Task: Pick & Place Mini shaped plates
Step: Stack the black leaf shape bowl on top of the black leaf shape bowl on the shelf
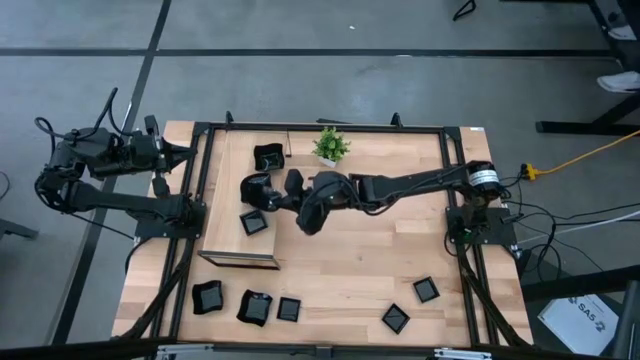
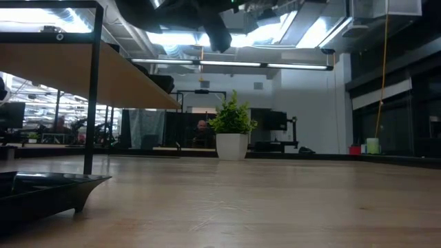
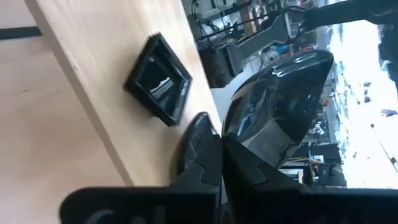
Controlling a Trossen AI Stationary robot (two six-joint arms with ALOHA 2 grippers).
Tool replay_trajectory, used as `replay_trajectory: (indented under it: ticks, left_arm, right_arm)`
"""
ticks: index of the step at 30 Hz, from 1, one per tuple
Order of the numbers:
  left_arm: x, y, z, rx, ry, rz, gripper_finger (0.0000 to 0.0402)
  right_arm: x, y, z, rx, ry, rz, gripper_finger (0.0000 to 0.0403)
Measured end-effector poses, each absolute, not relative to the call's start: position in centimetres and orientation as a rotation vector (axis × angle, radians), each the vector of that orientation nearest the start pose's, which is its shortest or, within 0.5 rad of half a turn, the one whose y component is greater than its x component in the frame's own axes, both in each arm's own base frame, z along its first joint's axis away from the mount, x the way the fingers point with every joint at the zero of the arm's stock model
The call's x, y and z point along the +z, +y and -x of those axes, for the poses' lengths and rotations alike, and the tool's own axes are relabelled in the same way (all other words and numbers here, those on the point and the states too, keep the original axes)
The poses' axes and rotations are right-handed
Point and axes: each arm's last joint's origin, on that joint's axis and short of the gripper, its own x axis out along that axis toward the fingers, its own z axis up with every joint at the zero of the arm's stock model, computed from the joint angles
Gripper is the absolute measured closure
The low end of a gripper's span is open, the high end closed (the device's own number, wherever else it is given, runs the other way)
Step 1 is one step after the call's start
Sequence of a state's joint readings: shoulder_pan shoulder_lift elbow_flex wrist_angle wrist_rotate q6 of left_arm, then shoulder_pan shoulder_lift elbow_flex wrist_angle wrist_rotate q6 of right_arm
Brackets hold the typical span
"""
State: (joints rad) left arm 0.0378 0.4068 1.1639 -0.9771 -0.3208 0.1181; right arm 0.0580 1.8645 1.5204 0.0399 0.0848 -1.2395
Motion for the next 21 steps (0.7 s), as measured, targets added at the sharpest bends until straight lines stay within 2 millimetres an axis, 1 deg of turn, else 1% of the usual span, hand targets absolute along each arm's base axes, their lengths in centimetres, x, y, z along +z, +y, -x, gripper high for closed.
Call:
replay_trajectory:
  ticks: [6, 12, 14, 16, 21]
  left_arm:
    - [39.9, 0.9, -0.7, 0.343, 0.24, -0.148, 0.0398]
    - [39.9, 0.9, -0.7, 0.344, 0.239, -0.148, 0.0398]
    - [39.9, 0.9, -0.7, 0.344, 0.24, -0.148, 0.0398]
    - [39.9, 0.9, -0.7, 0.344, 0.24, -0.148, 0.0398]
    - [39.9, 0.9, -0.7, 0.344, 0.24, -0.148, 0.0398]
  right_arm:
    - [30.1, 0.8, -43.9, 0.155, 0.289, 1.246, 0.0398]
    - [30.1, -1.4, -43.9, 0.207, 0.249, 1.207, 0.0398]
    - [29.8, -1.8, -44.3, 0.213, 0.23, 1.175, 0.0398]
    - [29.0, -2.3, -44.8, 0.22, 0.216, 1.125, 0.0398]
    - [27.2, -2.9, -46.2, 0.201, 0.157, 1.135, 0.0398]
